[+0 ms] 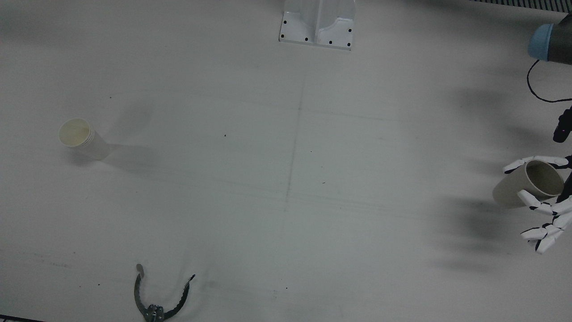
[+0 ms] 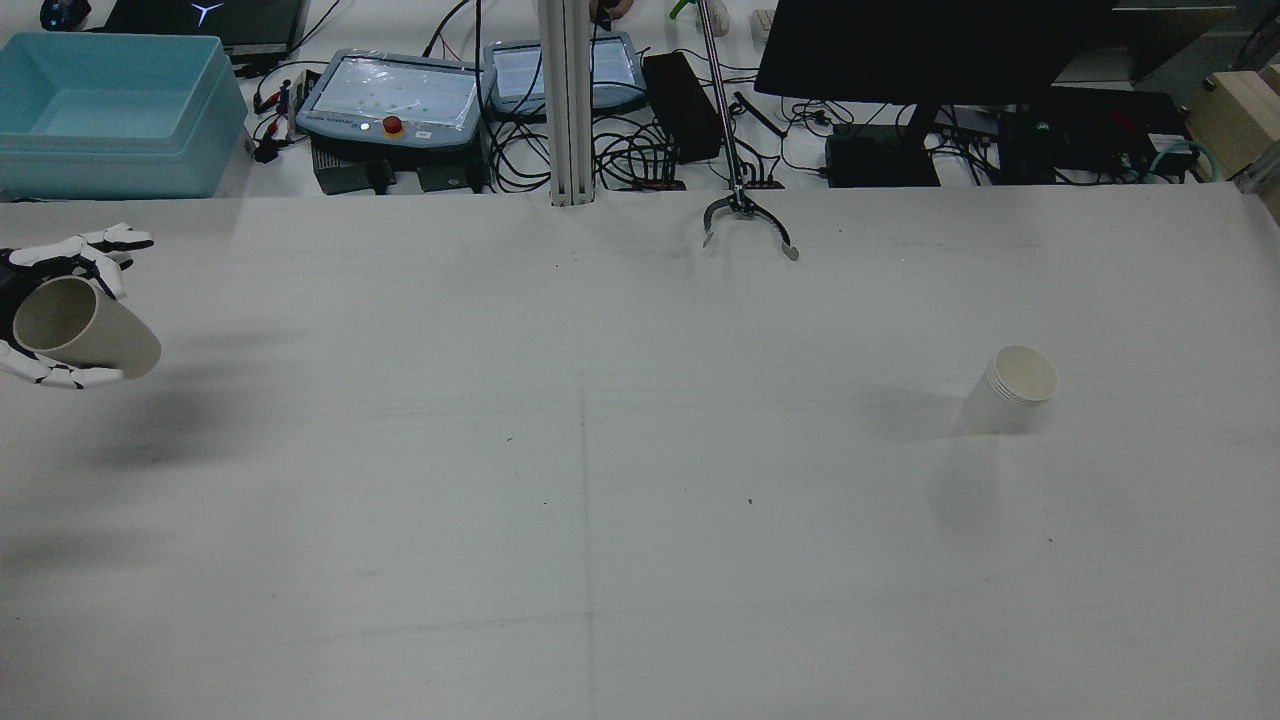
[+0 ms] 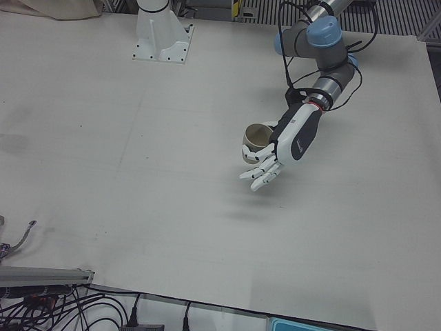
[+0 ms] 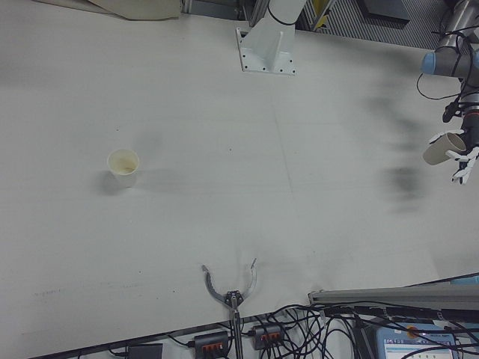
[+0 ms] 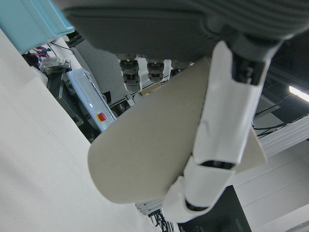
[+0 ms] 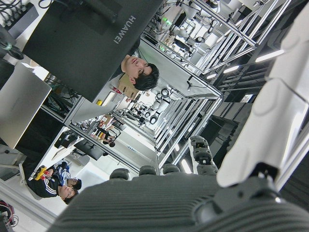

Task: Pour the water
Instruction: 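Lift the white cup with the left hand and tilt it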

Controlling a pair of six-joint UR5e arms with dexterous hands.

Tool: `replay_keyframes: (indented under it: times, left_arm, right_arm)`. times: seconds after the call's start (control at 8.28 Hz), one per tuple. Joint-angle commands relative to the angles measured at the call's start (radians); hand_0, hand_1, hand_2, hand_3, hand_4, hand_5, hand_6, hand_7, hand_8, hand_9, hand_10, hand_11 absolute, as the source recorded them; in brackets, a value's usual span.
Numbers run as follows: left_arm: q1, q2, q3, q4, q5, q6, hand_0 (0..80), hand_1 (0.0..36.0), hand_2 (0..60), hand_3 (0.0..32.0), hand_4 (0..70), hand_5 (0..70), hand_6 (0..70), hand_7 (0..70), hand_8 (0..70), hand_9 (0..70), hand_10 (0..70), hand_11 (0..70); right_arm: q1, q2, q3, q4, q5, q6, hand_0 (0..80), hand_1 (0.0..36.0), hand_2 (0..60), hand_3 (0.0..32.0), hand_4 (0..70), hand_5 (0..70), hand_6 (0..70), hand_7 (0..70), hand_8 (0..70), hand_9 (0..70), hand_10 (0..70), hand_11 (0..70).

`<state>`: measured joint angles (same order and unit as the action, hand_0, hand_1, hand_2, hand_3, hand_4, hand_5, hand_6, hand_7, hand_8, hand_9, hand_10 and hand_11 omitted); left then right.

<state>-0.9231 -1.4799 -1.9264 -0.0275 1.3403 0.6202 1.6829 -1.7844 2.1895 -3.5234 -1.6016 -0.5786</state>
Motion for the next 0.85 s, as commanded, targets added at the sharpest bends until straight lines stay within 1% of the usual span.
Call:
replay_keyframes:
  times: [0.0,0.12,0.24,0.36,0.48,0.6,0.72]
  left_arm:
    - [0.000,-0.011,-0.104,0.095,0.000,-0.002,77.9,36.0,60.0,0.0,70.0,70.0,13.7,21.2,6.3,8.9,7.9,14.5]
    - [0.000,-0.037,-0.109,0.116,0.002,-0.003,75.9,36.0,60.0,0.0,70.0,70.0,13.7,21.3,6.3,8.8,7.8,14.2]
    - [0.000,-0.069,-0.111,0.144,0.002,-0.003,77.0,36.0,60.0,0.0,70.0,70.0,13.7,21.3,6.3,8.9,7.7,14.1]
    - [0.000,-0.098,-0.114,0.168,0.005,-0.005,78.8,36.0,60.0,0.0,70.0,70.0,13.6,21.0,6.5,9.1,7.8,14.3]
    - [0.001,-0.108,-0.118,0.188,0.005,-0.017,79.3,36.0,60.0,0.0,70.0,70.0,13.6,21.2,6.4,9.0,7.8,14.3]
    - [-0.002,-0.108,-0.126,0.190,0.005,-0.019,79.5,36.0,60.0,0.0,70.0,70.0,13.6,20.9,6.5,9.0,7.8,14.3]
    - [-0.003,-0.108,-0.128,0.192,0.005,-0.023,80.0,36.0,60.0,0.0,70.0,70.0,13.4,20.7,6.4,9.0,7.9,14.3]
  right_arm:
    - [-0.142,0.003,-0.256,0.223,0.134,-0.010,46.2,9.9,1.7,1.2,2.3,6.0,0.0,0.0,0.0,0.0,0.0,1.2]
    - [-0.207,0.003,-0.296,0.280,0.213,-0.015,46.3,10.0,1.8,1.2,3.1,6.7,0.0,0.0,0.0,0.0,0.0,1.2]
    - [-0.344,0.013,-0.353,0.355,0.379,-0.006,46.2,9.8,1.3,1.0,2.5,6.0,0.0,0.0,0.0,0.0,0.0,0.6]
    - [-0.461,0.048,-0.393,0.394,0.508,0.020,46.1,9.6,1.7,0.6,1.9,5.9,0.0,0.0,0.0,0.0,0.5,2.0]
    - [-0.591,0.098,-0.434,0.396,0.629,0.107,45.9,9.4,1.1,0.2,1.8,5.5,0.0,0.0,0.0,0.0,0.0,1.0]
    - [-0.711,0.108,-0.444,0.396,0.738,0.199,46.3,9.6,1.2,0.0,3.7,6.0,0.0,0.0,0.0,0.0,0.0,0.0]
    - [-0.735,0.108,-0.444,0.396,0.741,0.218,46.0,9.4,1.0,0.0,3.2,5.8,0.0,0.0,0.0,0.0,0.0,0.5]
